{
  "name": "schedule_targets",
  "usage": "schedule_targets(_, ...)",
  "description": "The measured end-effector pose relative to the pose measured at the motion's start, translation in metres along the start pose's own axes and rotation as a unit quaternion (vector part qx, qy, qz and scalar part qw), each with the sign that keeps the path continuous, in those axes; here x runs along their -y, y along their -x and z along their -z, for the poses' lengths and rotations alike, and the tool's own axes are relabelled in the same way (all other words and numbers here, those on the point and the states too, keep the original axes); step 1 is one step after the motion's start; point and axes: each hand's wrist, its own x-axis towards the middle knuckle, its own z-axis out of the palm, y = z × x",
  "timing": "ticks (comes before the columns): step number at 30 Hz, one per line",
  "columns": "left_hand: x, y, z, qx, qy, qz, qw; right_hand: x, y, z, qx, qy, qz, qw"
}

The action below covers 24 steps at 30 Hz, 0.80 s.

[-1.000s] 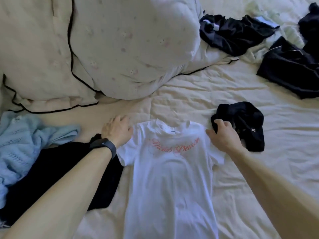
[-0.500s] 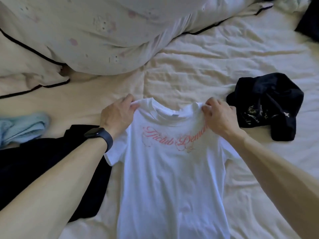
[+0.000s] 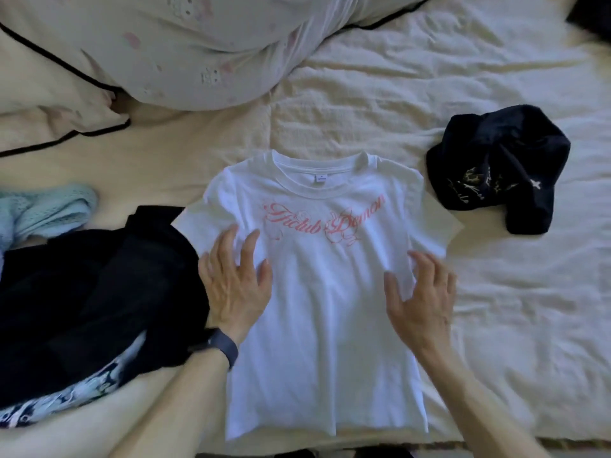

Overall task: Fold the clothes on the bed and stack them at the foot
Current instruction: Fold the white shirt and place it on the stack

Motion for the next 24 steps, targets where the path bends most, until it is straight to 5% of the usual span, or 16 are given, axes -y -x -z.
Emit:
schedule_targets(4,-0.005,0.113,0.014,0.014,0.069,0.089,0.994,-0.030,0.094,0.022,0.157,-0.080,-0.230,0.957)
schedule_targets(9,0.006,0.193,0.043,0.121,0.209,0.259,0.935,-0.055,0.161,0.046,0.279,-0.073,-0.251,0.924)
schedule_targets(12,0.016,0.210,0.047,0.197,0.286,0.363,0.865,-0.065,0.170,0.054,0.283,-0.123,-0.283,0.908)
schedule_targets(15,0.032,0.215,0.043,0.190,0.327,0.402,0.834,-0.078,0.170,0.058,0.250,-0.158,-0.269,0.917)
schedule_targets(19,0.061,0.232,0.046,0.140,0.367,0.419,0.818,-0.103,0.179,0.069,0.113,-0.194,-0.243,0.944)
schedule_targets(24,0.047,0.258,0.042,0.182,0.302,0.381,0.855,-0.112,0.210,0.062,0.161,-0.183,-0.221,0.944)
